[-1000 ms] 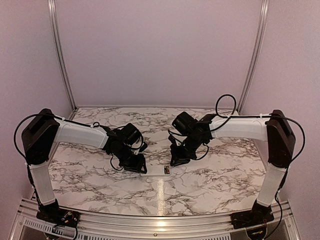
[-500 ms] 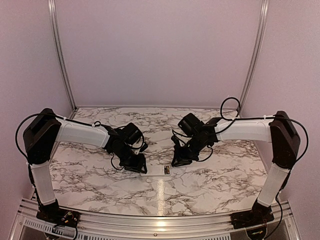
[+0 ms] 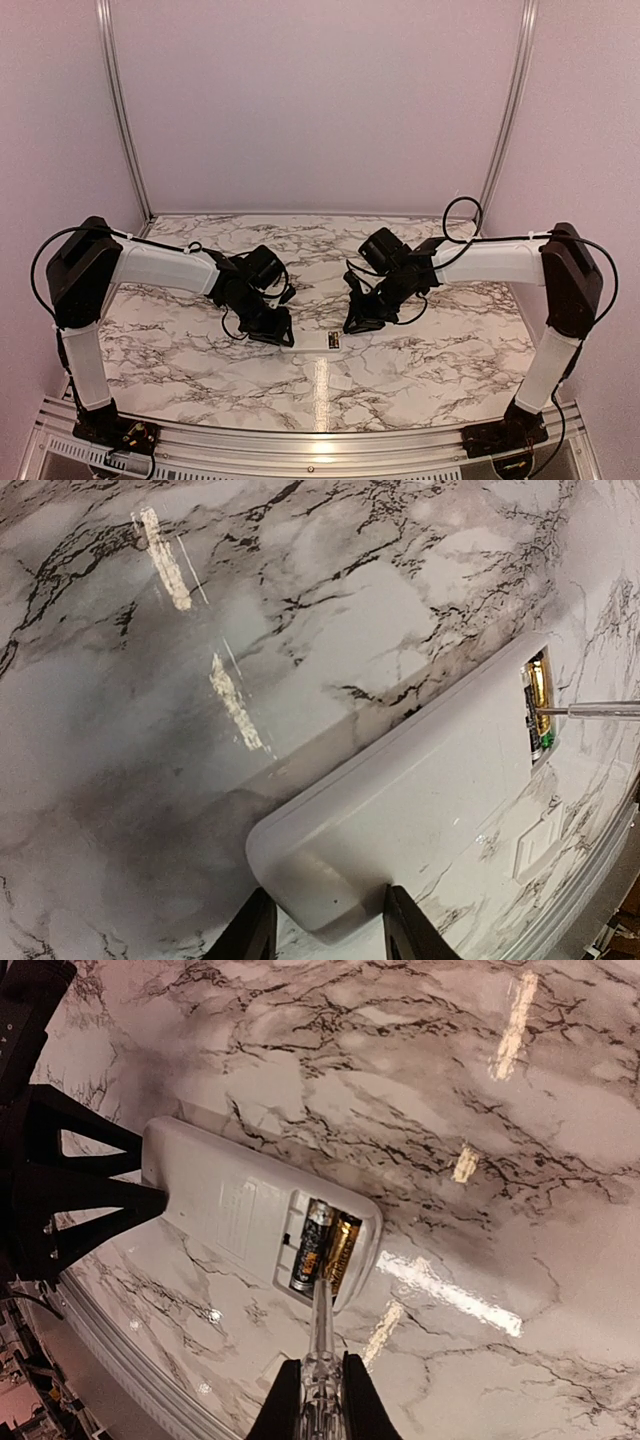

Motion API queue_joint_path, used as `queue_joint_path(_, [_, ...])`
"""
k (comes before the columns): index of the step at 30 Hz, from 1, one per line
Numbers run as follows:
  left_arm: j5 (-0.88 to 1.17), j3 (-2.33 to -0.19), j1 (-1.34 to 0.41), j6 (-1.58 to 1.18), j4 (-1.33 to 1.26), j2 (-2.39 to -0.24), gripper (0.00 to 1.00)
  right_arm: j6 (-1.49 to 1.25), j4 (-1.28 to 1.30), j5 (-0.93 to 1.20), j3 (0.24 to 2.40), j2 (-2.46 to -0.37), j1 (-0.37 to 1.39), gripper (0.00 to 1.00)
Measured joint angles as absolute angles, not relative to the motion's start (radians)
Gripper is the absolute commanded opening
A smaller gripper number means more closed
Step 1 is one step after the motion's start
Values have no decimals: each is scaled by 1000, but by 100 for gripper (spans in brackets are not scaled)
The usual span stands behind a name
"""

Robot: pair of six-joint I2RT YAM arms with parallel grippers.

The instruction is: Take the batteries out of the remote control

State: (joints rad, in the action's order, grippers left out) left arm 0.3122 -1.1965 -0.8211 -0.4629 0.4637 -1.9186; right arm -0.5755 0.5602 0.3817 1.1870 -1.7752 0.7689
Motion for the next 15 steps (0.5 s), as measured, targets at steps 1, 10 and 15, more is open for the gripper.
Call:
queue_joint_path(1, [312,-1198,-821,-463,465,-1919,38,-576,558,381,1185,-1774,769,0])
queue_joint_path(10, [308,-1207,-822,-461,473,-1919,44,-570,653,314,1272,-1812,797,0])
queue_joint_path(15, [305,-1209,-824,-459,472,-1919,46,-570,710,266,1327,-1835,826,0])
